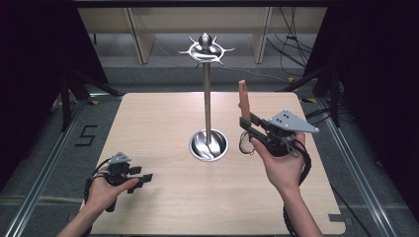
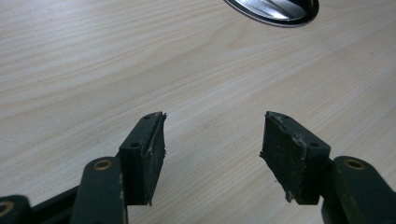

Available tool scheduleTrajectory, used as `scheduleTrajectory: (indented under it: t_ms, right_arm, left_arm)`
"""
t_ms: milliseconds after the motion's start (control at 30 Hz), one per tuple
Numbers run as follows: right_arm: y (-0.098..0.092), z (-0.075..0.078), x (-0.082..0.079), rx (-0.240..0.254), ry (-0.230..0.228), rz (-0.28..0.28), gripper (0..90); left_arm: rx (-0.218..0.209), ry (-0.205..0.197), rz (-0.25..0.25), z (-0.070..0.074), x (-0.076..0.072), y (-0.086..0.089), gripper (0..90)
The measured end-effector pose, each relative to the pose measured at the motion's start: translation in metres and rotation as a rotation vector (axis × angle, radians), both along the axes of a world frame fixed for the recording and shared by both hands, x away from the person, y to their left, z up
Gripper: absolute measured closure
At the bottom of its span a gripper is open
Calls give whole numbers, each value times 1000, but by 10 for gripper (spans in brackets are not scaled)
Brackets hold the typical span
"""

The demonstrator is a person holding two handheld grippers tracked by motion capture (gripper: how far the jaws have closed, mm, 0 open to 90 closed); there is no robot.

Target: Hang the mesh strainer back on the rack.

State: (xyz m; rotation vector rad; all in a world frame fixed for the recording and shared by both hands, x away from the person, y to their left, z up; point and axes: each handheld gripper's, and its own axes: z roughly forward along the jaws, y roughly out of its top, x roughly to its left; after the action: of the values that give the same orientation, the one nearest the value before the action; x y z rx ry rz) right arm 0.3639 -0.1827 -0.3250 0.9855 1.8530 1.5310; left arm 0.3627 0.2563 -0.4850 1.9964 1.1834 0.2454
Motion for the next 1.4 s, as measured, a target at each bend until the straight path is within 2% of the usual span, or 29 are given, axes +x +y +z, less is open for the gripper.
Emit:
scheduleTrajectory:
  t_ms: [133, 167, 200, 233, 267, 300, 367, 400, 467, 500, 567, 667, 733, 867, 1067, 1167, 1200, 1233, 1267, 1333, 1400]
  right_arm:
    - [2, 2, 1, -5, -17, 7, 691]
    - [3, 2, -1, 6, 4, -8, 691]
    - [3, 3, 1, -2, -17, 3, 691]
    - [3, 3, 1, -3, -19, 0, 691]
    - [4, 3, 0, 1, -3, 7, 691]
    - [4, 4, 2, -2, -26, 9, 691]
    - [4, 5, 2, -4, -30, 7, 691]
    - [6, 6, 2, 16, -10, 11, 691]
    - [6, 7, 2, 3, -15, 6, 690]
    - [7, 8, 1, 19, -2, 1, 691]
    - [7, 9, 2, 13, -19, 4, 691]
    - [9, 11, 3, 22, -11, 10, 691]
    - [9, 11, 4, 10, -30, 9, 691]
    - [11, 12, 4, 23, -15, 7, 691]
    - [13, 16, 6, 27, -37, 11, 691]
    - [16, 18, 5, 36, -24, 10, 691]
    - [17, 18, 7, 33, -39, 13, 691]
    - [18, 19, 6, 36, -26, 9, 691]
    - [17, 20, 7, 25, -46, 15, 691]
    - [18, 21, 8, 28, -57, 13, 691]
    - [20, 22, 8, 41, -39, 17, 691]
  left_arm:
    - [0, -5, 5, 0, 0, 0, 383]
    - [8, -5, 10, 0, 0, -1, 383]
    - [-1, -4, 3, 0, 0, 0, 383]
    - [-1, -3, 2, 0, 0, 0, 383]
    - [0, -3, 2, 0, 0, 0, 383]
    - [1, -4, 3, 0, 0, 0, 383]
    - [-1, -7, 3, -1, 0, 0, 383]
    - [4, 3, -6, 0, 0, 0, 383]
    - [3, 4, -7, 0, 0, 0, 383]
    - [2, 4, -6, 0, 0, 0, 383]
    - [3, 4, -6, 0, 0, 0, 383]
    - [1, 2, -3, -1, 0, 0, 383]
    - [2, 4, -4, 0, 0, 0, 383]
    - [-1, 4, -1, -1, 0, 0, 383]
    - [5, 5, -5, -1, 0, 0, 383]
    - [4, 0, -2, -1, 0, 0, 383]
    - [5, 1, -2, -1, 0, 0, 383]
    - [5, 0, -2, -1, 0, 0, 383]
    - [4, 4, -4, -1, 0, 0, 383]
    - [3, 5, -4, -1, 0, 0, 383]
    - [-2, 5, -1, -1, 0, 0, 383]
